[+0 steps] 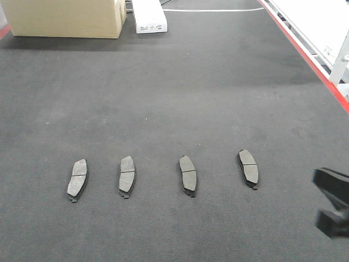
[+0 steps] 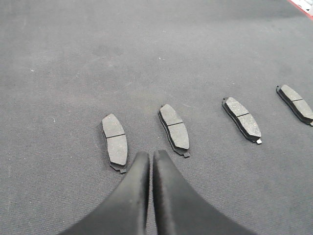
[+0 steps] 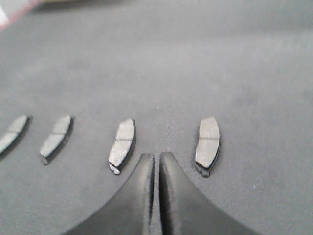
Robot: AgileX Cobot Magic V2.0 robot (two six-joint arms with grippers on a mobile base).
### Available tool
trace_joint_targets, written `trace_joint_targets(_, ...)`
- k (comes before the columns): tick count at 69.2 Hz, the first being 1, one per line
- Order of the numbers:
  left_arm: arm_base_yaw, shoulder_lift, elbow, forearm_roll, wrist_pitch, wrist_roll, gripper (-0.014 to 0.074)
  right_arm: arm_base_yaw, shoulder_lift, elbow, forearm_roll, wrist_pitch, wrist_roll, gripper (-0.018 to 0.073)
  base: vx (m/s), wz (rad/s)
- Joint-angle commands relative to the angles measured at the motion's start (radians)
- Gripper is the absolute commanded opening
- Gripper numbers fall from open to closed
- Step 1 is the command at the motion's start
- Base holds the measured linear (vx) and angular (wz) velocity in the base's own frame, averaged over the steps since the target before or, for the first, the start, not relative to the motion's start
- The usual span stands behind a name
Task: Move and align brake pads A on conveyor
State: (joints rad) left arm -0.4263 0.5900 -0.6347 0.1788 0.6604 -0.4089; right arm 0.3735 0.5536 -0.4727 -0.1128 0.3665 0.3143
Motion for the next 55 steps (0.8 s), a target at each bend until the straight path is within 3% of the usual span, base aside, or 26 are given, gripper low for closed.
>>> trace_joint_targets(1,-0.003,0.003,-0.025,0.007,-0.069,-0.002,-0.0006,-0.005,-0.048,-0.024,-0.014,-0.056,-0.018,-0.0010,0.00,0.00)
trace_joint_targets(55,-0.003,0.003,-0.025,0.007,-0.068,-0.002,-0.0006,-0.005,-0.085,-0.024,-0.009,-0.066,-0.018,-0.0010,0.00,0.00)
